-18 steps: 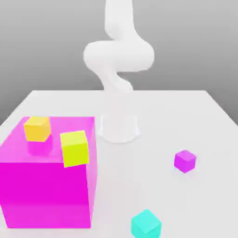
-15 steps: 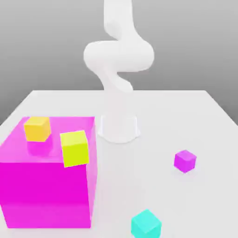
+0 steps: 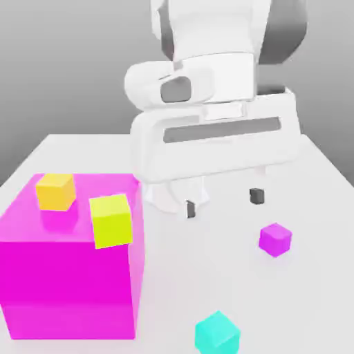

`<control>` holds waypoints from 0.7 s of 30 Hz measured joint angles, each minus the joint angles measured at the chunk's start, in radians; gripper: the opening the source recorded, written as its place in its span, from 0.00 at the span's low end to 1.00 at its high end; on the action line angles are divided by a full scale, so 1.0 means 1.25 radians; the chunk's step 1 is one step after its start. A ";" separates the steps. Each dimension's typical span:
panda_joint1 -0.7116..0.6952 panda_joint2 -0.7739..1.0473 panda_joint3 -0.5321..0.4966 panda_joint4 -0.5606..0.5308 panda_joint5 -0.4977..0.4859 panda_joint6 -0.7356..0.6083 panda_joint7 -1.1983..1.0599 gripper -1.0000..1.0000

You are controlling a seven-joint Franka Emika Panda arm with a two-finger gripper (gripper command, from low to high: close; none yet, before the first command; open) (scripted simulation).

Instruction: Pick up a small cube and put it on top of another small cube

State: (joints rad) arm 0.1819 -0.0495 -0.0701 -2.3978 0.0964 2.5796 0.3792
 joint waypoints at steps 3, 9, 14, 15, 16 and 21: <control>0.009 0.086 0.004 -0.012 -0.005 0.033 -0.037 0.50; 0.015 0.256 0.009 -0.029 -0.041 0.109 -0.084 0.50; 0.004 0.389 0.024 -0.007 -0.031 0.211 -0.098 0.00; 0.004 0.389 0.024 -0.007 -0.031 0.211 -0.098 0.00; 0.004 0.389 0.024 -0.007 -0.031 0.210 -0.098 0.00; 0.005 0.386 0.023 -0.008 -0.033 0.208 -0.096 0.00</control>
State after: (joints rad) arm 0.1881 0.4332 -0.0413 -2.4076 0.0557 2.8396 0.2590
